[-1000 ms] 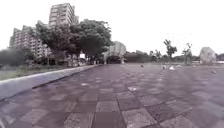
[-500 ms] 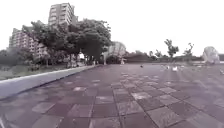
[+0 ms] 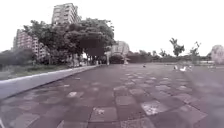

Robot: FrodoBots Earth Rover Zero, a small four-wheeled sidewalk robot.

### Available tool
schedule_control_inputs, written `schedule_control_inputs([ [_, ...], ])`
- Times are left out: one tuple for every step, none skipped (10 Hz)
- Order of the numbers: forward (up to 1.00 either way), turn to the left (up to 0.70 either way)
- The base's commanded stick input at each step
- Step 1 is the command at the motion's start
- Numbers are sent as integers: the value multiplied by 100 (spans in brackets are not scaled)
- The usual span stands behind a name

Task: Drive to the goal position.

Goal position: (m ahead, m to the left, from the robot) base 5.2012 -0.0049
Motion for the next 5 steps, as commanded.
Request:
schedule_control_inputs([
  [100, 0],
  [100, 0],
  [100, 0],
  [100, 0],
  [100, 0],
])
